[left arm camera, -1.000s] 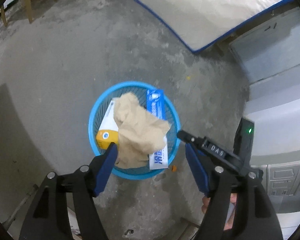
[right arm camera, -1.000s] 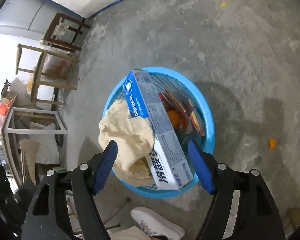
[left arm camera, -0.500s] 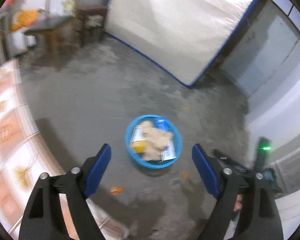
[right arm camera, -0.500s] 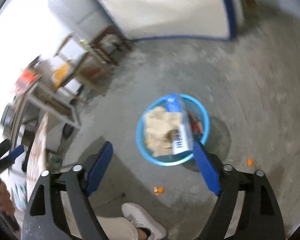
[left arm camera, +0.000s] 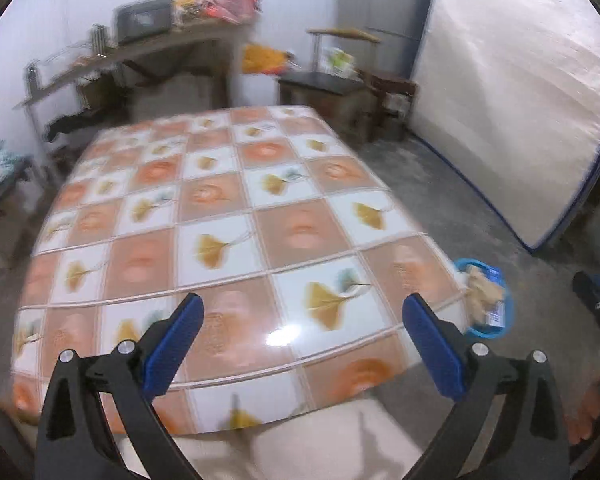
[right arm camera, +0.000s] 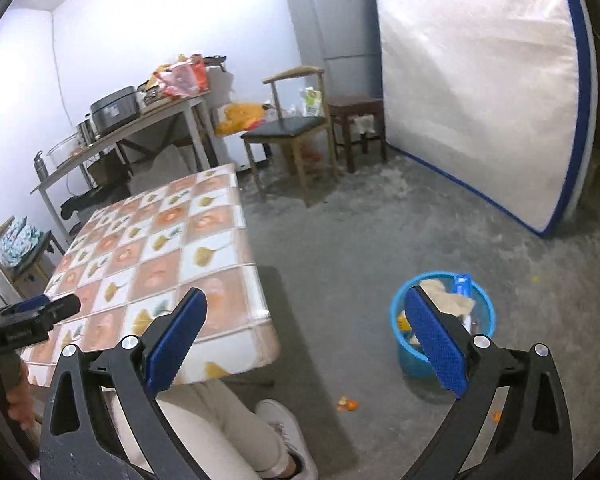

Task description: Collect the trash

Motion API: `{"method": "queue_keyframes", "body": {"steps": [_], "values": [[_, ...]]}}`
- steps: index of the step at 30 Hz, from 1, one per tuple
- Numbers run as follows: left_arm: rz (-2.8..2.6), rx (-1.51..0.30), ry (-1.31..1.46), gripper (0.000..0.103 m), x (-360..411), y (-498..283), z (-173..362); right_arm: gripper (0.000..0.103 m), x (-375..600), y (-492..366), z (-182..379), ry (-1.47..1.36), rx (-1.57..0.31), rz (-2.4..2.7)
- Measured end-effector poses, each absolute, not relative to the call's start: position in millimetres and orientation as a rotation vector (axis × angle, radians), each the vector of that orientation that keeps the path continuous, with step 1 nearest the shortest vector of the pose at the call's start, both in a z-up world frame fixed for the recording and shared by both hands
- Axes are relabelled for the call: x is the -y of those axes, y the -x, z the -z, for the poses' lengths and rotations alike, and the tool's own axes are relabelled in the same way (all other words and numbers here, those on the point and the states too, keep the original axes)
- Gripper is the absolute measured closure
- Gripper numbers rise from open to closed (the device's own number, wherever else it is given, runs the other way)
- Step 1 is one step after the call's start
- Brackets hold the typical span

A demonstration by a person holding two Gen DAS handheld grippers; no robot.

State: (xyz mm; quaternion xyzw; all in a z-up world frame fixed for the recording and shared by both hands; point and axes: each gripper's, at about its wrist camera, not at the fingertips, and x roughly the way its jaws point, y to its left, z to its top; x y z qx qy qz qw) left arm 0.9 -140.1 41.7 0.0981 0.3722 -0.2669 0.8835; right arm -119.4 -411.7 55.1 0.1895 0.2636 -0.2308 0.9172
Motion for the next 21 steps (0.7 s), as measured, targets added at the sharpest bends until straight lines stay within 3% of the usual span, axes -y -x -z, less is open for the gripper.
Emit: {"method": "queue_keyframes", "body": {"steps": [9, 21], "values": [[0.496, -0.629, -0.327, 0.006, 123.1, 5.8, -50.6, 0.008, 349.4, 113.7, -71.3, -0.254, -0.472, 0.562], [0.59, -0.786, -0.2, 0.006, 117.7, 17.4, -32.3, 0.008, 319.3, 95.6, -61.3, -0.192, -0.597, 0.619]]}}
